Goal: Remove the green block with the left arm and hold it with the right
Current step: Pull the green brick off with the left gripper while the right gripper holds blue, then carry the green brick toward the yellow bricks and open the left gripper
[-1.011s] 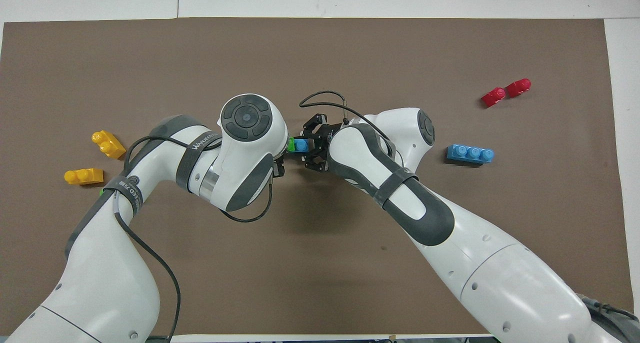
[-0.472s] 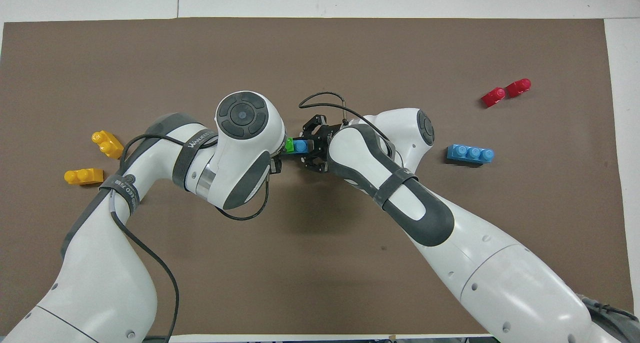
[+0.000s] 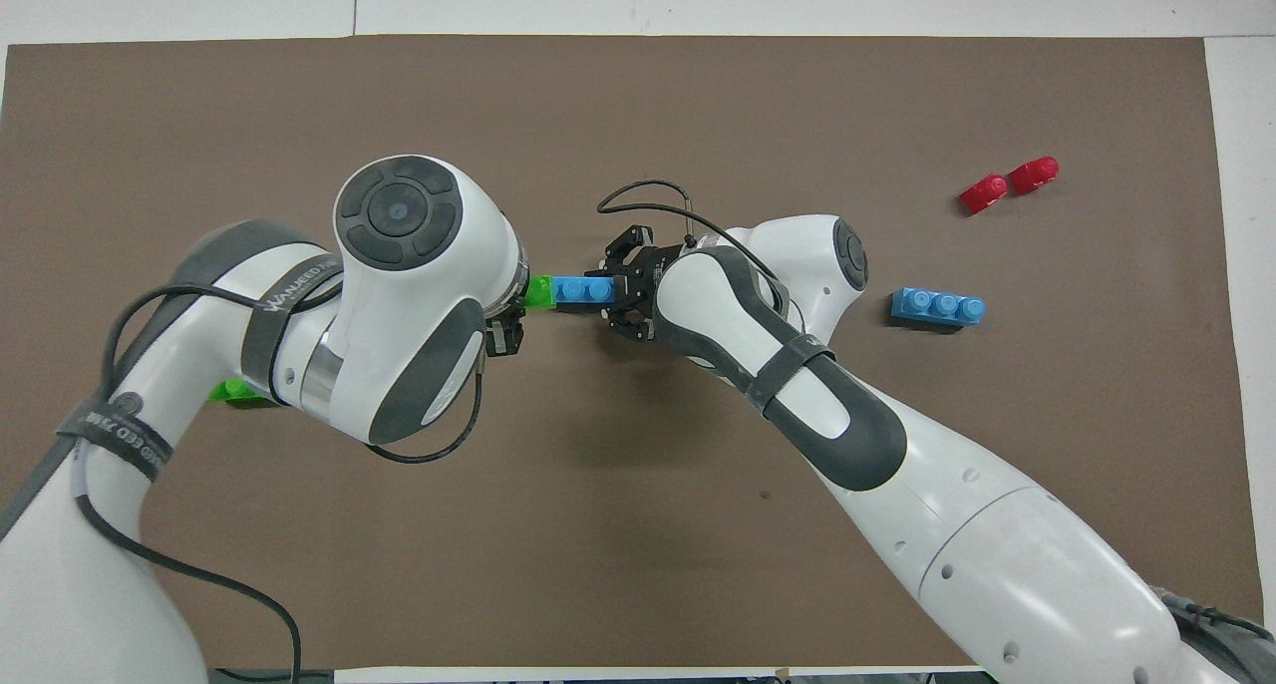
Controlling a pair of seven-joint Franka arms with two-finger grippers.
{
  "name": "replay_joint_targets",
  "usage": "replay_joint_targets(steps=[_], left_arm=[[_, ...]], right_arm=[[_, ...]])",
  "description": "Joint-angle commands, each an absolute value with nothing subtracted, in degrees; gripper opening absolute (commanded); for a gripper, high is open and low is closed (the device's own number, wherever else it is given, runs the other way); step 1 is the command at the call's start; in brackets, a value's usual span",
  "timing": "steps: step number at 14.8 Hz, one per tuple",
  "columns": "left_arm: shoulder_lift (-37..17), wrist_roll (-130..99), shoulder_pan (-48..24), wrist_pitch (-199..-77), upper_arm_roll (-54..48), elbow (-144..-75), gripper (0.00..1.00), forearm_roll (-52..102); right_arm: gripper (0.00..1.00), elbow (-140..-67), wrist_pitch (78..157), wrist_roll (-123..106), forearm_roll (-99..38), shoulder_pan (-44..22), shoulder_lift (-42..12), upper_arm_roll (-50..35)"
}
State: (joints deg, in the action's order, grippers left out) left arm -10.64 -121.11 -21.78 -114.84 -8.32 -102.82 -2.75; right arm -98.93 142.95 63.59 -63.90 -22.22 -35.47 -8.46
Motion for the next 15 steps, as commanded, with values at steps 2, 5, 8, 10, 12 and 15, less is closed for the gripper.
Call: replay_joint_targets(steps=[2,5,8,10,12,15], left_arm=[[-7.56,-107.35,-15.31,-110.65,-8.61,-104.94,0.0,-1.41],[-6.68,-96.2,-9.51,-110.65,-8.61,-107.13,0.0,-0.18],[-5.72,-84.06,-4.06,-111.27,-8.61,-109.94,0.0,0.09],[-4.4,-76.59,-0.54,-113.89,-8.61,-113.36,0.0,0.26],[-3.6,-70.87,2.1,-118.72,-8.61,-116.97,0.0,0.26],[-4.3,-63.48,3.77,-123.56,-8.53,-119.61,0.0,0.26]], right_arm=[[0.0,-99.67,141.7,63.54,-64.34,-19.44,-33.41,-8.18],[0.0,-99.58,134.66,63.54,-56.73,-13.55,-29.29,-7.91],[0.0,-97.05,123.09,63.37,-50.55,-5.13,-25.41,-7.91],[0.0,-93.18,113.95,62.58,-45.29,1.81,-25.14,-8.08],[0.0,-90.71,106.99,60.14,-42.98,7.97,-25.4,-8.17],[0.0,-90.96,102.75,54.24,-42.63,13.61,-25.49,-8.17]])
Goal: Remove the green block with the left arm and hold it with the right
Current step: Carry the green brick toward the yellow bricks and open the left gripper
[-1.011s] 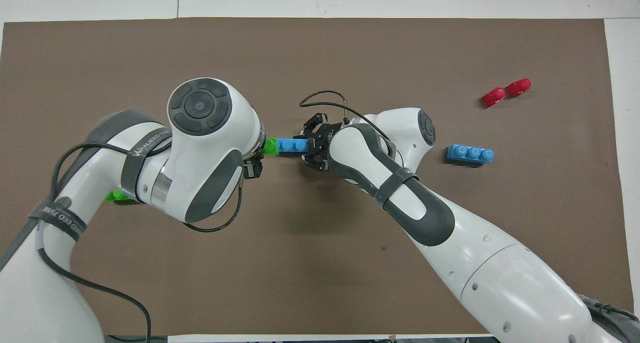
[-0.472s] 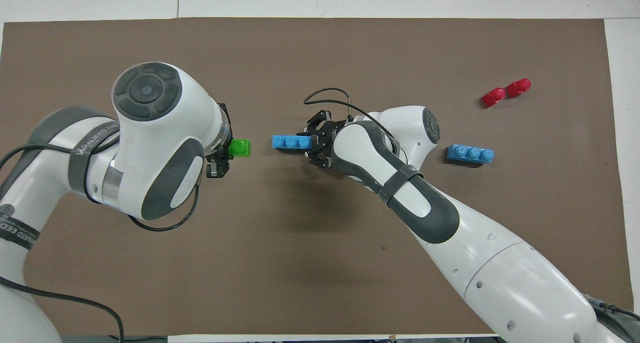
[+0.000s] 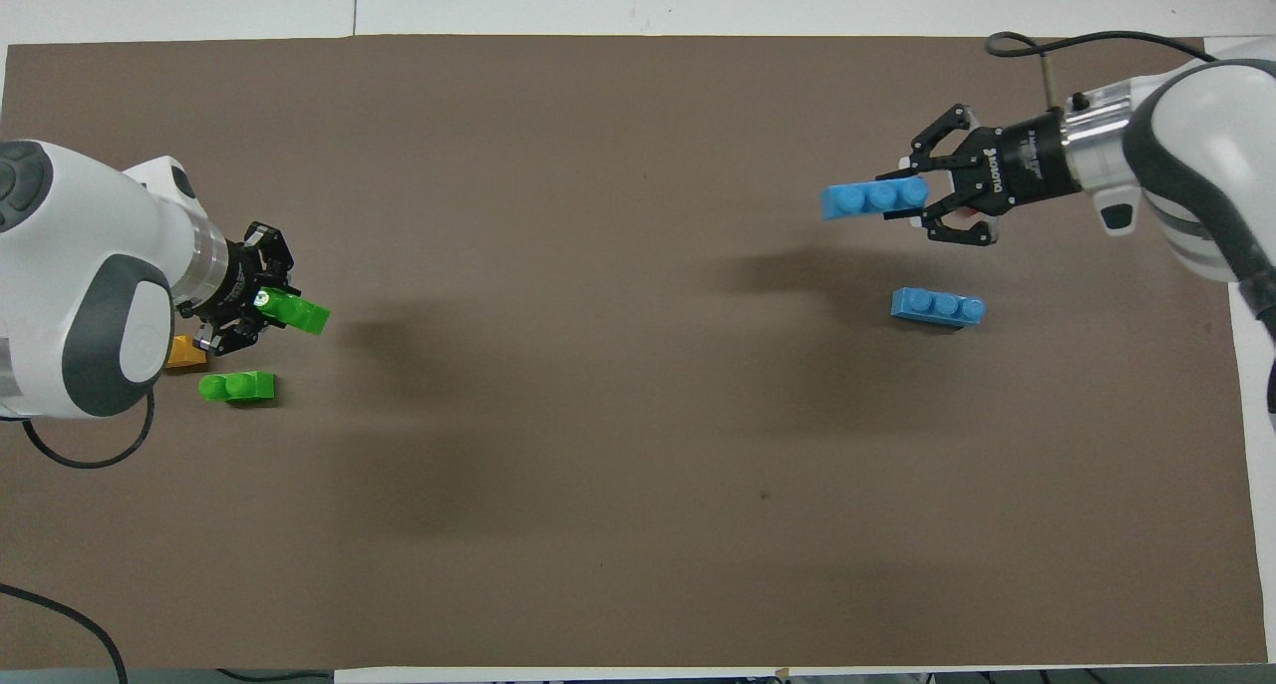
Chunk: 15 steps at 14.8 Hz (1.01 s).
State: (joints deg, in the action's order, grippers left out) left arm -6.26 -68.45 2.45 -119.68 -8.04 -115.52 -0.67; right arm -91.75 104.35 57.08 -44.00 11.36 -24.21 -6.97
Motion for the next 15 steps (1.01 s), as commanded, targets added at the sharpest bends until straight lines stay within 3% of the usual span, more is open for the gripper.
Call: replay_joint_targets(steps=[1,7,15], left_arm=[[-4.48,-61.02,4.48,-124.44,-8.53,-119.88,0.0,0.26],[-8.34,-55.11,5.98,-135.69,-8.44,-123.22,0.0,0.26],[-13.01,-43.88,5.1,-137.2,-8.35,-122.34,0.0,-0.09]], right_arm=[[0.0,-91.4,102.4,52.92,-42.63,15.1,-25.84,-8.17],[0.0,-91.05,103.7,49.75,-43.06,15.83,-31.02,-8.26],[0.0,-90.88,109.07,50.71,-43.68,11.16,-36.82,-8.26]])
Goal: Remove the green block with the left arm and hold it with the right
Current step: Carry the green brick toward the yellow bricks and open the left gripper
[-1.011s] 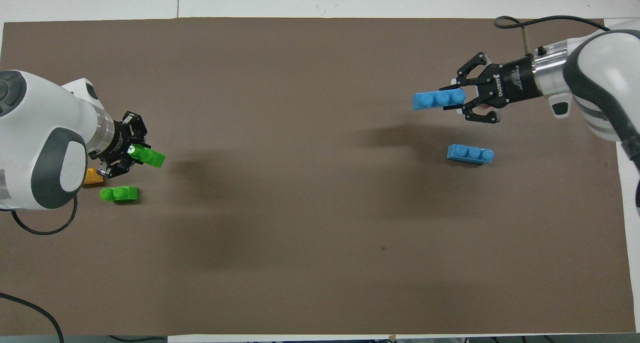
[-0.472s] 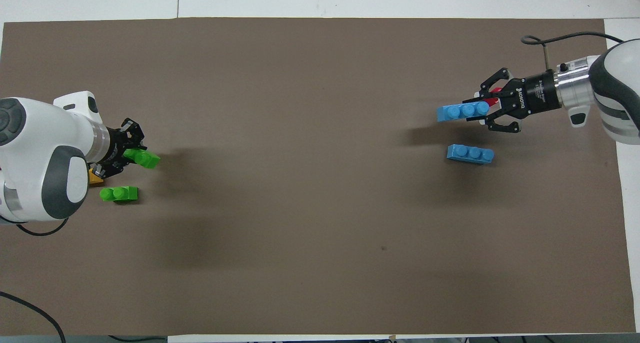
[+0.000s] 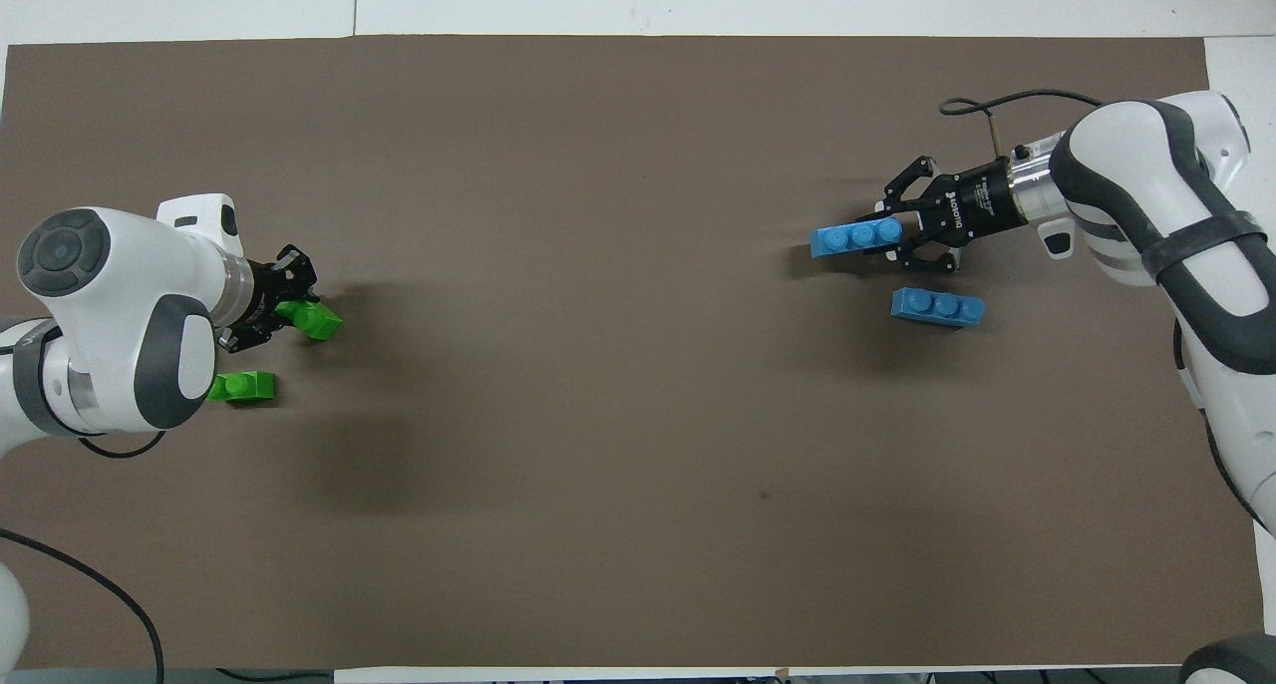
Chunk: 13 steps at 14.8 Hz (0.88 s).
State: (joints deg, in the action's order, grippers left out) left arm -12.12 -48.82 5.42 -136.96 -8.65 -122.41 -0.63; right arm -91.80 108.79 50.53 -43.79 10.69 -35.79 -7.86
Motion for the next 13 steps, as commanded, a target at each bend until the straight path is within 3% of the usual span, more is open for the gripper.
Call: replay_joint_targets(steps=[1,6,8,13], left_arm=[[-13.09,-42.99,5.01,-137.2,-8.35,-122.34,0.0,-0.09],[-13.36,-39.46,5.1,-136.5,-8.35,-122.34,0.0,-0.18],[-13.19,-39.46,5.01,-136.23,-8.35,-122.34,1.0,-0.18],[-10.47,-39.11,5.19,-128.61,-8.61,-119.45,1.0,-0.18]], right_arm=[[0.0,-90.88,109.07,50.8,-43.68,11.16,-37.0,-8.26],[0.0,-90.62,108.9,54.22,-42.63,11.16,-38.41,-8.26],[0.0,-89.4,108.28,57.29,-42.45,11.16,-39.02,-8.26],[0.0,-88.86,108.19,59.5,-40.52,11.16,-39.29,-8.26]])
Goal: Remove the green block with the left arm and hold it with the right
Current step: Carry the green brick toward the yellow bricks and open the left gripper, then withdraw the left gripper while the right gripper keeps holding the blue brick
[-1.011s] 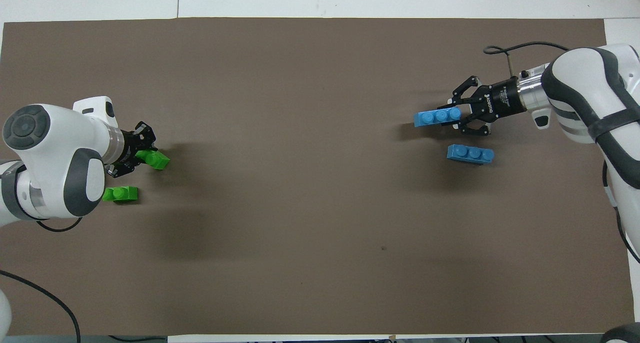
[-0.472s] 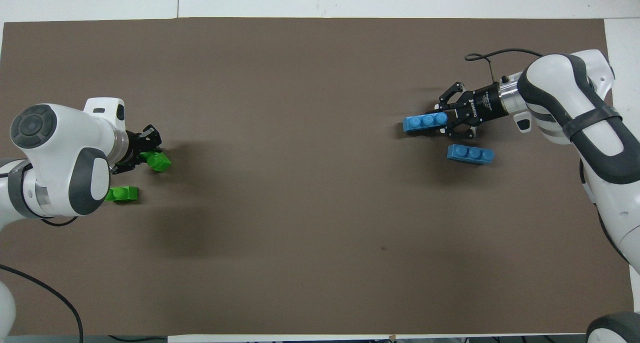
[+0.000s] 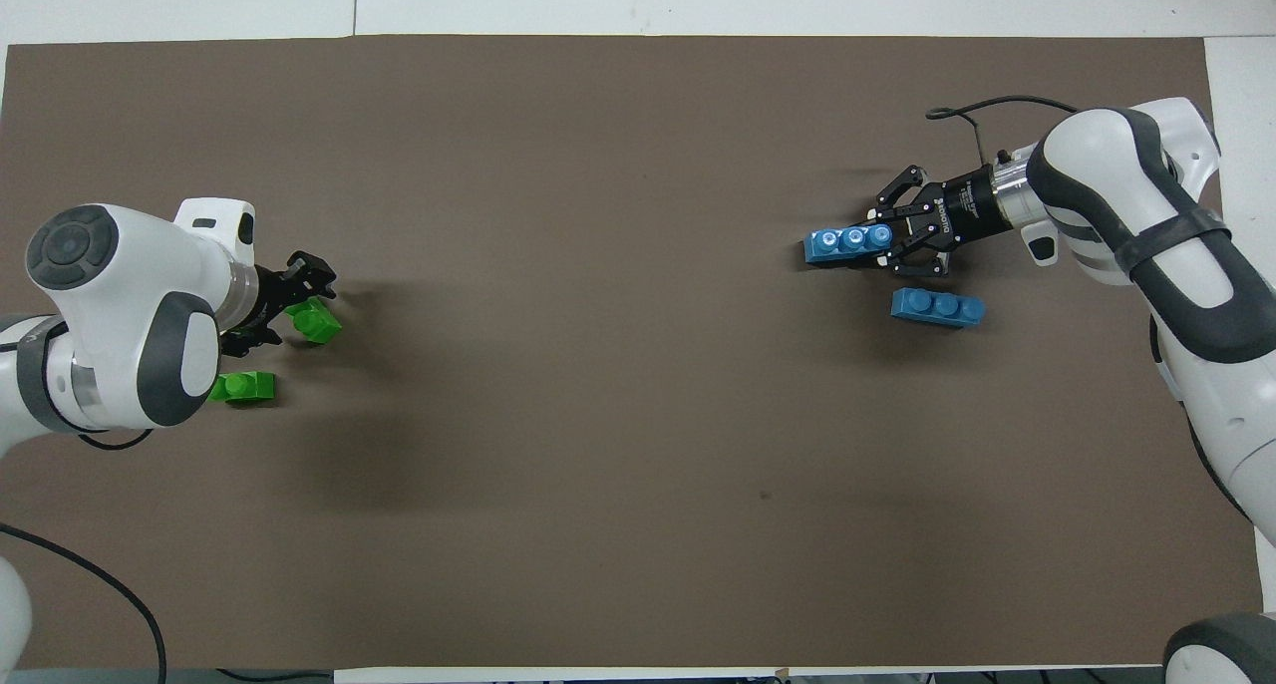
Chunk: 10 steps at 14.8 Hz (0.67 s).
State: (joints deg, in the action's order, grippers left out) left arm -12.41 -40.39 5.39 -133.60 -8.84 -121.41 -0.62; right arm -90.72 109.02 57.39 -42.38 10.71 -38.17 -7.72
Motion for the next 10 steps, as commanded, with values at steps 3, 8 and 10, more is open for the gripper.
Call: replay_joint_targets(steps=[3,8,10], left_arm=[[-8.27,-39.11,5.01,-121.05,-8.61,-114.63,1.0,-0.18],[-3.87,-37.11,4.92,-114.98,-8.7,-109.09,1.0,-0.26],[-3.17,-28.61,5.01,-110.42,-8.7,-104.96,1.0,-0.26]], right_arm=[[0.0,-88.94,108.72,59.41,-40.52,11.16,-39.2,-8.26],[0.0,-91.05,111.79,59.33,-41.13,10.03,-39.11,-8.35],[0.0,-91.75,112.76,59.15,-41.22,9.93,-39.11,-8.35]])
